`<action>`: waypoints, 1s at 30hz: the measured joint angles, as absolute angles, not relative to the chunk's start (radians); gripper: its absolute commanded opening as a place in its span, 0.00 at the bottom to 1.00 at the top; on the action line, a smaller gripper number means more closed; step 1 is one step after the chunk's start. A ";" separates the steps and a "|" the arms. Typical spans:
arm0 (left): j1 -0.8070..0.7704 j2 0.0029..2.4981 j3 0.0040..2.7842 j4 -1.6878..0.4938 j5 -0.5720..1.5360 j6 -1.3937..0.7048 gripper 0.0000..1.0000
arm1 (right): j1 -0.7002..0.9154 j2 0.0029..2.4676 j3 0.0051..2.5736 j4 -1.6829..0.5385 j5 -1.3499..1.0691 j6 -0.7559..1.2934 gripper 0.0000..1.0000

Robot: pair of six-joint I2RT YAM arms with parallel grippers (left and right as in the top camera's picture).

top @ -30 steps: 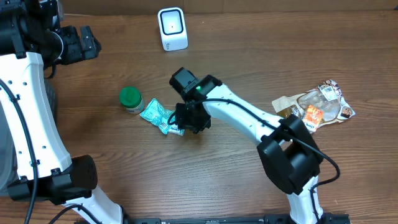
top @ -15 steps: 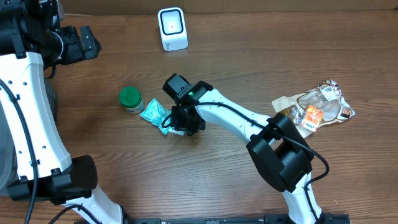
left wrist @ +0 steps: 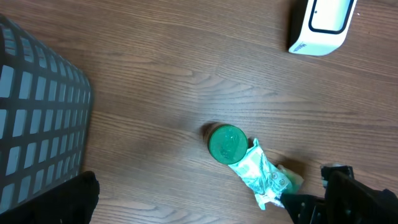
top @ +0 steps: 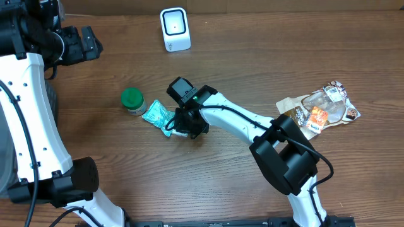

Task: Scan the item barcode
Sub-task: 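Grasp the small teal Kleenex pack with the right gripper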

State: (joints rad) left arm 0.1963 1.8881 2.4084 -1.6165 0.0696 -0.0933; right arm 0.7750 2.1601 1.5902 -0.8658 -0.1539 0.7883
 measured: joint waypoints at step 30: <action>0.196 1.888 2.408 -1.616 0.070 -0.093 1.00 | 0.490 2.113 1.700 -1.305 -0.311 -0.471 0.04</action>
